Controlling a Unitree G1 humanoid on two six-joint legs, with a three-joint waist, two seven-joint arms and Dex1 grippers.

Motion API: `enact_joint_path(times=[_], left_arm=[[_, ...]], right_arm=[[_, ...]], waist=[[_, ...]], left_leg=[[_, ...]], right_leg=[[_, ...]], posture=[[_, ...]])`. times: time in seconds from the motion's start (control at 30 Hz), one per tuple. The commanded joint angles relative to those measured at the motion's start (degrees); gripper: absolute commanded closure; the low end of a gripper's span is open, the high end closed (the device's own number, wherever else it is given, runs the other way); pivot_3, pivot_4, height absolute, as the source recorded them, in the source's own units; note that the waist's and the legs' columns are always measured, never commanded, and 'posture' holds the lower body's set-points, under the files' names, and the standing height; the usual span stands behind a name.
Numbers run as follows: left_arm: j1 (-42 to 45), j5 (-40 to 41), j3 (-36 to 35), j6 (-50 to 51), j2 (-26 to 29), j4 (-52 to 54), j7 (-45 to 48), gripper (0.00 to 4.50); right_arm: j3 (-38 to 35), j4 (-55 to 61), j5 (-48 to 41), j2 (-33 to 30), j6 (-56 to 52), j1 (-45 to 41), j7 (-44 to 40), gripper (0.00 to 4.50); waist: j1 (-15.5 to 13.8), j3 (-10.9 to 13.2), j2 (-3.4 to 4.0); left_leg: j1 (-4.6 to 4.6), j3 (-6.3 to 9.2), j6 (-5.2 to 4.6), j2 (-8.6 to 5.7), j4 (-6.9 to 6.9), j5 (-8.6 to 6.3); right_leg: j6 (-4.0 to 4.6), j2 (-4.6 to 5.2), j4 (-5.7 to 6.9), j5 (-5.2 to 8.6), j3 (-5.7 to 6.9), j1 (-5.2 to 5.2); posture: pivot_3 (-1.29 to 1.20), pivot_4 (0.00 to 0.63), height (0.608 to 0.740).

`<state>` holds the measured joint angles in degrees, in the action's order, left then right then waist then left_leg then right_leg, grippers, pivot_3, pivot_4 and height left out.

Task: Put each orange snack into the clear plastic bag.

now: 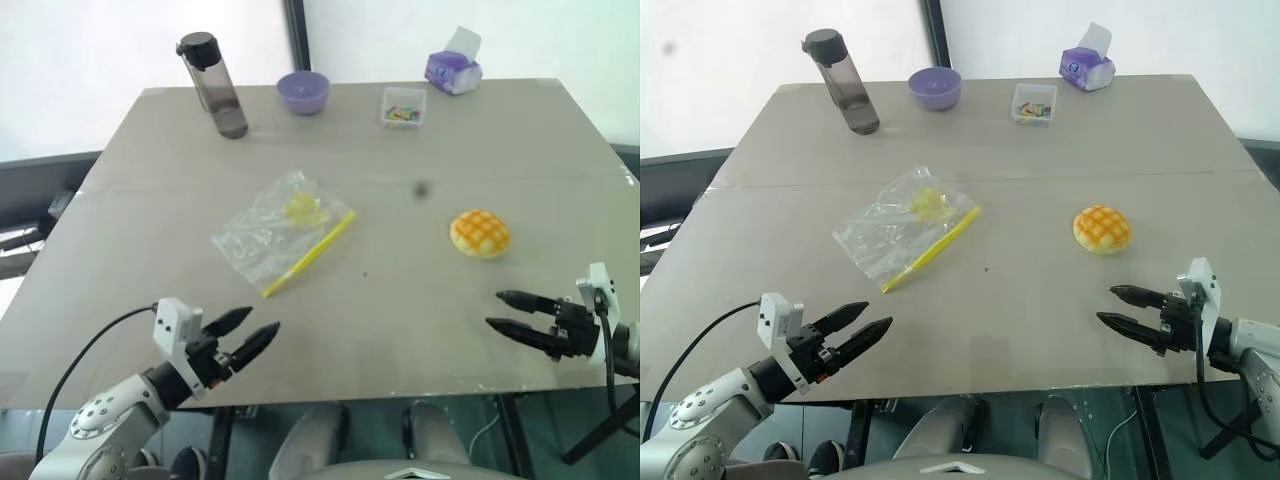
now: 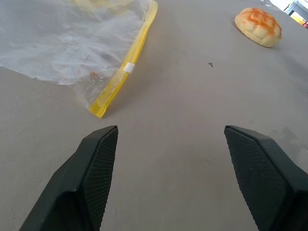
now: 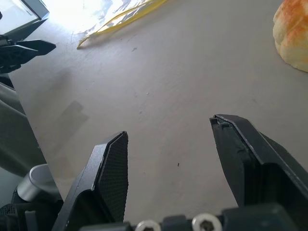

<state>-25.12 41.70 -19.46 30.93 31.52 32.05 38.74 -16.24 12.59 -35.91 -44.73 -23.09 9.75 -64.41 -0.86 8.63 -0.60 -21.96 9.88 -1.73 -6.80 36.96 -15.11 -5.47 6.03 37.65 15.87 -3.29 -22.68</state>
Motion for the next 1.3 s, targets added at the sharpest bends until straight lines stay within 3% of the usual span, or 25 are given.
enact_joint_path(times=[0.03, 0.87, 0.97, 1.3], left_arm=[[-0.7, -1.0, 0.3, -2.1, 0.1, 1.3, 1.3, 0.78], [1.6, -2.6, 0.9, -3.8, 0.1, -2.6, 3.2, 0.78], [7.0, 10.4, -4.1, 6.6, -0.1, -6.2, -2.3, 0.78], [15.2, 16.9, -9.2, 13.8, -1.4, -14.2, -11.2, 0.78]], right_arm=[[-1.9, 1.1, 0.5, -0.2, 2.2, 0.2, -0.1, 1.49], [-0.4, 2.1, 0.9, 1.0, 4.5, -2.0, 0.4, 1.49], [0.0, 8.5, -4.3, 2.8, 3.1, -4.2, 0.8, 1.49], [3.4, 17.4, -7.3, 3.3, -1.3, -11.1, 6.1, 1.49]], waist=[[0.0, 0.0, 0.00], [0.0, 0.0, 0.00], [0.0, 0.0, 0.03], [0.0, 0.0, -0.03]], left_leg=[[0.00, 0.00, 0.00, 0.00, 0.00, 0.00], [0.00, 0.00, 0.01, 0.00, 0.00, 0.00], [0.01, 0.04, 0.00, 0.00, 0.00, 0.00], [0.00, 0.08, 0.26, -0.02, 0.05, 0.14]], right_leg=[[0.00, 0.00, 0.00, 0.00, 0.00, 0.00], [0.00, -0.02, 0.00, 0.00, 0.00, 0.00], [0.00, -0.03, 0.07, 0.00, 0.02, -0.02], [-0.01, -0.05, 0.06, 0.00, 0.05, -0.05]], posture=[[0.00, 0.150, 0.740], [0.00, 0.150, 0.740], [0.00, 0.150, 0.740], [0.00, 0.150, 0.740]])
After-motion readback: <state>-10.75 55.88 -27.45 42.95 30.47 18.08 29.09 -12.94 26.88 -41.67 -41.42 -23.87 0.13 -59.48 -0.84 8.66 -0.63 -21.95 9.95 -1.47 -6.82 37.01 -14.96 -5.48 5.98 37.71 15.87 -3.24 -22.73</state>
